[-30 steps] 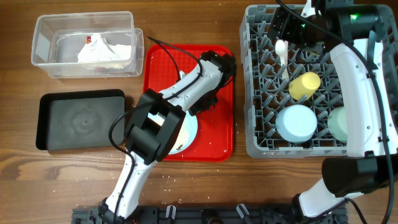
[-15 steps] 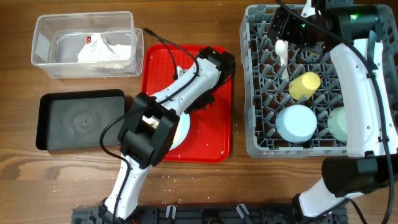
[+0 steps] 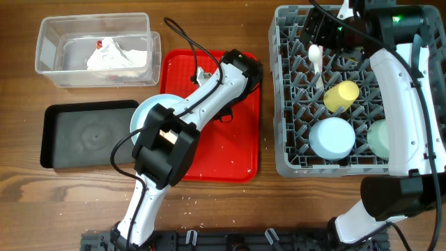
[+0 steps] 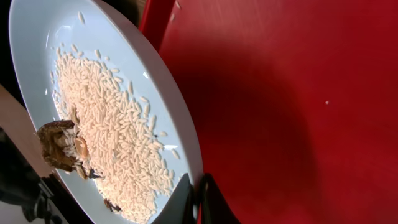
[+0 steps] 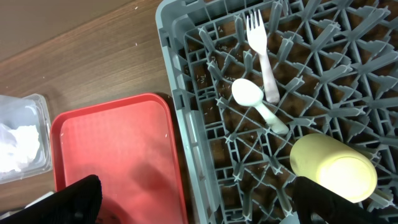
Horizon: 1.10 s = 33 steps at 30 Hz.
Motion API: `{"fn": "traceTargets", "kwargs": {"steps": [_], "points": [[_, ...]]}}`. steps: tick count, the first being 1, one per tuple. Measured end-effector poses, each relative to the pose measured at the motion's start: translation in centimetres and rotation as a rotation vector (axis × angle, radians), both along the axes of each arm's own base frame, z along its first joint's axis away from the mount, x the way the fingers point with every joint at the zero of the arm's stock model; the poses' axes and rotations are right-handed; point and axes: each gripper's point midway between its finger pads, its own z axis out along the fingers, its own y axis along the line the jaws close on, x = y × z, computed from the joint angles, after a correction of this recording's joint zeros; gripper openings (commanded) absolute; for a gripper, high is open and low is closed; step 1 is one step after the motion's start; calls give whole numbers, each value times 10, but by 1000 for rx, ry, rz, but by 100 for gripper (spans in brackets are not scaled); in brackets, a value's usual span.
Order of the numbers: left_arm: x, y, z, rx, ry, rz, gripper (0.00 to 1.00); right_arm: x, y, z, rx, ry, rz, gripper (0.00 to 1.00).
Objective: Sort waste into correct bins and load items into the dishwasher rack
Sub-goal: 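Lift the plate with the left gripper and move it over the black tray, then tilt the plate to dump rice and scraps onto the black tray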
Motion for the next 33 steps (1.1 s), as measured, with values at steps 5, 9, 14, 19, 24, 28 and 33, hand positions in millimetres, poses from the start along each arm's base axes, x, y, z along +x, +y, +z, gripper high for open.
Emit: {"fn": "traceTargets", "kwargs": {"steps": [5,9,14,19,24,28,33], "points": [[6,12,5,32,-1,-17,4,0,0,0,0,0,0,100],[18,32,13,37,-18,6,4,0,0,0,0,0,0,100],[34,60,22,36,-44,37,4,0,0,0,0,0,0,100],[51,89,24,15,-81,101,4,0,0,0,0,0,0,100],[75,125,58,-63,-244,206,4,0,0,0,0,0,0,100],[86,154,89,-118,-375,292,4,0,0,0,0,0,0,100],[96,180,98,-196,-435,359,4,0,0,0,0,0,0,100]]}}
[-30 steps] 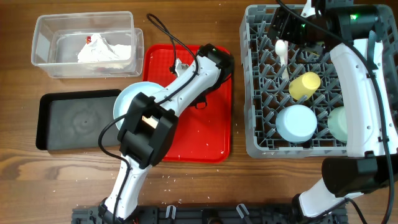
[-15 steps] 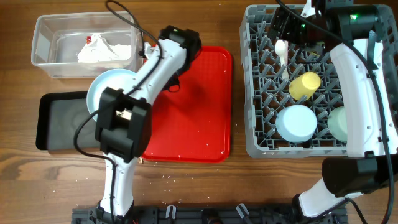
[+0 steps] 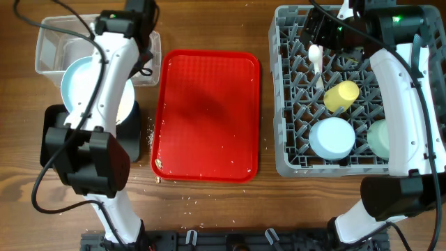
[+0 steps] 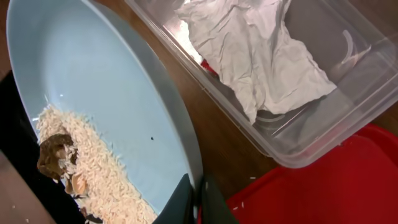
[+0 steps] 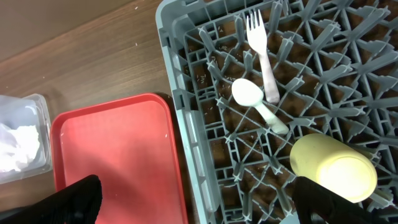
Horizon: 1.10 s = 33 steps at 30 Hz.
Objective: Sort waste into correct bins and load items into the dishwasher rack
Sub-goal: 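Tilt the plate to dump rice and scraps onto the black tray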
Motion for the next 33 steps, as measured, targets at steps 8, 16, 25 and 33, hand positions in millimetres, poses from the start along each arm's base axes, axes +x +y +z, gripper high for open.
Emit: {"fn": "traceTargets", "kwargs": {"steps": [8,16,25,33], "points": [[6,20,-8,-154,-22,60,4,0,0,0,0,0,0,100],[-5,45,-17,-396,5,117,4,0,0,0,0,0,0,100],[-20,65,-8,-585,-9,114,4,0,0,0,0,0,0,100],[-27,65,31,-759,-130,22,4,0,0,0,0,0,0,100]]}}
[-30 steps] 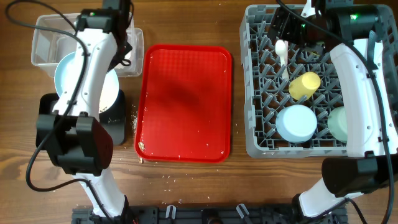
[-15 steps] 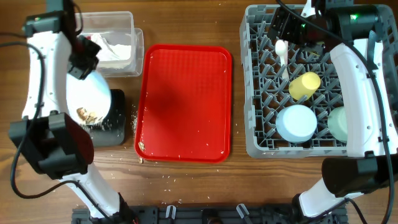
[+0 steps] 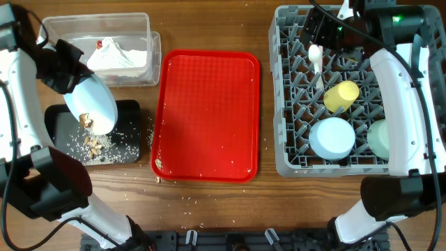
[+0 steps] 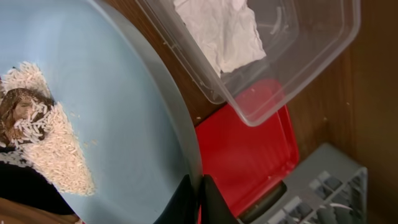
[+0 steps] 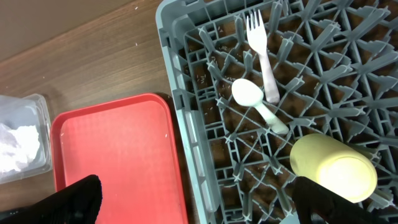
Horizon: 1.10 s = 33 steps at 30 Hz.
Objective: Sort waste into correct bins and load items into the dishwasher rack
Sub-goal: 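Tilt the plate to dump rice and scraps onto the black tray, then tilt the light-blue plate with the left gripper over the black tray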
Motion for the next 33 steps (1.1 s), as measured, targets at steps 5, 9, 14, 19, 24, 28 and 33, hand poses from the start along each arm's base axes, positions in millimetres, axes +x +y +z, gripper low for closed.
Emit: {"fn": "traceTargets", "kwargs": {"steps": [5,9,14,19,24,28,33], "points": [[-12,11,9,-127,-41,-1,4,0,0,0,0,0,0,100],[-25,21,20,-229,-93,-16,4,0,0,0,0,0,0,100],[-34,30,33,-310,-181,-43,4,0,0,0,0,0,0,100],[-38,33,50,-385,-289,-73,4,0,0,0,0,0,0,100],[-44,38,60,-429,-365,-86,4,0,0,0,0,0,0,100],[-53,44,66,-455,-390,-73,4,0,0,0,0,0,0,100],[-57,43,71,-466,-431,-101,4,0,0,0,0,-1,0,100]]}}
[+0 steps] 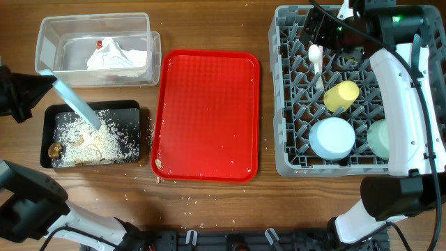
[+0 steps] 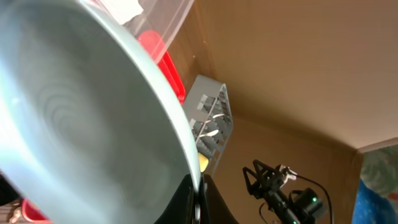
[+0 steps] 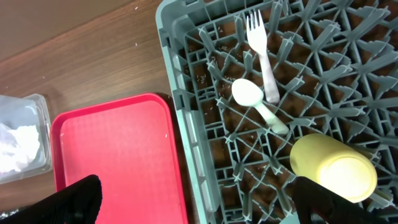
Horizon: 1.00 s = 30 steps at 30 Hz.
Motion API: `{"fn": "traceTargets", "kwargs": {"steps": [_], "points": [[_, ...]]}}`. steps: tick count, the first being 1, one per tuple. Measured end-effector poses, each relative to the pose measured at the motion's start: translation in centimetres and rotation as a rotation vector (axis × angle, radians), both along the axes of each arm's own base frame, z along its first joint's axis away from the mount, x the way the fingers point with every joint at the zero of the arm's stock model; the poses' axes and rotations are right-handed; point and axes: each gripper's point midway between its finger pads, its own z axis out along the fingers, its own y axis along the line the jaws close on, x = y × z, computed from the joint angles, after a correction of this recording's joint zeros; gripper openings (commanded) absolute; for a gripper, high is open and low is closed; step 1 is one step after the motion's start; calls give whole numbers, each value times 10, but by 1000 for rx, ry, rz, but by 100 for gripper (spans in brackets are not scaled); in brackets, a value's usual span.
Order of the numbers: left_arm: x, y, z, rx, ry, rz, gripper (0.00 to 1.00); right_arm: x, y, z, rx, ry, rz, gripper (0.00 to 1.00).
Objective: Sort waste into correct bins and load items into the dishwasher rack
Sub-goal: 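Tilt the light-blue plate with the left gripper over the black tray, then set the empty plate on the red tray and release it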
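My left gripper (image 1: 29, 94) is shut on the rim of a light blue plate (image 1: 73, 103), which it holds steeply tilted, almost edge-on, over the black bin (image 1: 49, 118). Rice and brown scraps (image 1: 87, 143) lie in that bin. In the left wrist view the plate (image 2: 81, 112) looks bare, and the fingers (image 2: 186, 202) pinch its edge. My right gripper (image 3: 199, 202) hangs open over the grey dishwasher rack (image 1: 280, 104), near its far left corner, holding nothing.
The rack holds a white fork (image 3: 261, 50), a white spoon (image 3: 255, 99), a yellow cup (image 1: 341, 95), a blue bowl (image 1: 332, 137) and a green bowl (image 1: 382, 138). A red tray (image 1: 208, 115) sits mid-table. A clear bin with crumpled paper (image 1: 115, 54) stands at the far left. Stray rice dots the table near the black bin.
The plate is tipped steeper and my left gripper is farther left. The rice and scraps that were on the plate now lie in the black bin. The right arm has not moved.
My left gripper held the plate of rice and scraps at the red tray's left edge. Then the plate was level at the far left beside the clear bin. Then it tilted over the black bin with some food in the bin. Now the plate is bare.
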Motion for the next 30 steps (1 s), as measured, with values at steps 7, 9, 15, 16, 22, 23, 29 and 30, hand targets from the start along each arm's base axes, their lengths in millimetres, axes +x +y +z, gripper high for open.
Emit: {"fn": "traceTargets", "kwargs": {"steps": [7,9,15,16,22,23,29,30], "points": [[0,-2,-3,-19,-1,-1,4,0,0,0,0,0,0,100],[-2,-7,-3,-36,12,-2,4,0,0,0,0,0,0,100],[0,-85,13,32,-9,-209,4,0,0,0,0,0,0,100],[0,-107,15,43,-13,-273,4,0,0,0,0,0,0,100],[2,-241,4,165,-80,-662,4,0,0,0,0,1,0,100],[4,-263,-1,216,-91,-707,4,0,0,0,0,0,0,100],[5,-360,-47,713,-2,-646,4,0,0,0,0,1,0,100],[7,-363,-52,780,11,-599,4,0,0,0,0,0,0,100]]}}
